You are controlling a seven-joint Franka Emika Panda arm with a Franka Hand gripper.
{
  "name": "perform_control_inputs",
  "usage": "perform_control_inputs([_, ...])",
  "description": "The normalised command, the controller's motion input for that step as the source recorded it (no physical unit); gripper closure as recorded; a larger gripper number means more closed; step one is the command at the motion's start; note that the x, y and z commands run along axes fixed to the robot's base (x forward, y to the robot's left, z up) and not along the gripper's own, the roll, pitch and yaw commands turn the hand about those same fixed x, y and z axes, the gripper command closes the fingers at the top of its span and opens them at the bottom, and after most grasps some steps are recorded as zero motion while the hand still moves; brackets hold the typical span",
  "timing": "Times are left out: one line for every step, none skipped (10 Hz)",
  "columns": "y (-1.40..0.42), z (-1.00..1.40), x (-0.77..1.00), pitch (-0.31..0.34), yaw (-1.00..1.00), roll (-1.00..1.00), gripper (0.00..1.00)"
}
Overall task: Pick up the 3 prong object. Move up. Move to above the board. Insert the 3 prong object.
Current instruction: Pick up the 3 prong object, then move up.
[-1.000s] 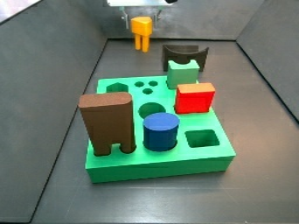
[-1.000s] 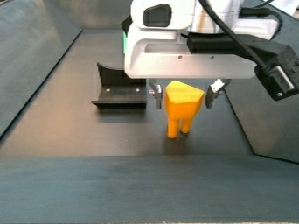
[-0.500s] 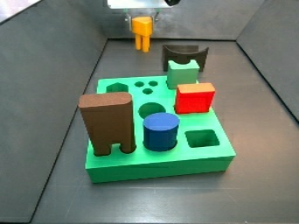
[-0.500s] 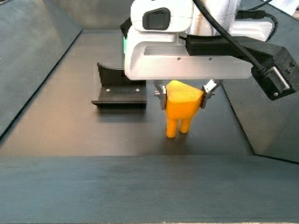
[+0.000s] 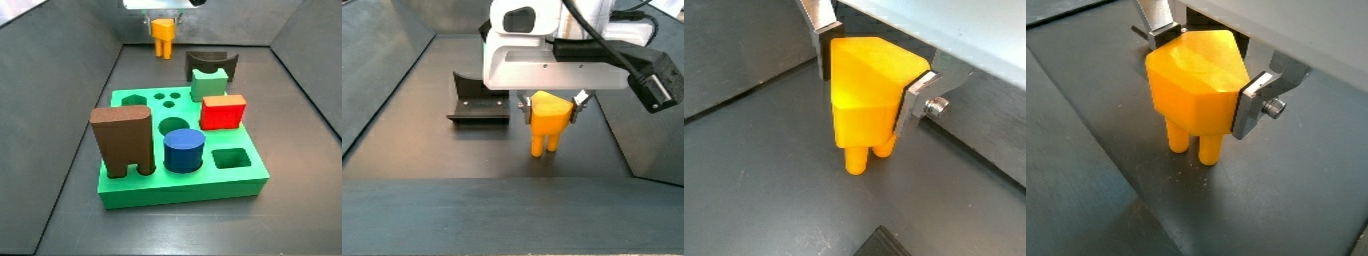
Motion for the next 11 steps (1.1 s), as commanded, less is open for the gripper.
perform_control_inputs([0.0,0.0,0.0,0.0,0.0,0.0,1.0])
perform_control_inputs([0.0,0.0,0.0,0.0,0.0,0.0,1.0])
perform_control_inputs([0.0,0.0,0.0,0.0,0.0,0.0,1.0])
perform_control_inputs([0.0,0.0,0.0,0.0,0.0,0.0,1.0])
perform_control_inputs([0.0,0.0,0.0,0.0,0.0,0.0,1.0])
perform_control_inputs([0.0,0.83,0.0,0.0,0.0,0.0,1.0])
perform_control_inputs([0.06,0.82,-0.06,0.017,0.0,0.0,1.0])
perform_control_inputs([0.05,0.76,-0.09,0.042,0.0,0.0,1.0])
perform_control_inputs([0.01,0.55,-0.05,0.066,-0.02,0.04,1.0])
perform_control_inputs([0.0,0.41,-0.03,0.079,-0.02,0.06,1.0])
perform_control_inputs([0.0,0.26,-0.03,0.087,0.0,0.08,1.0])
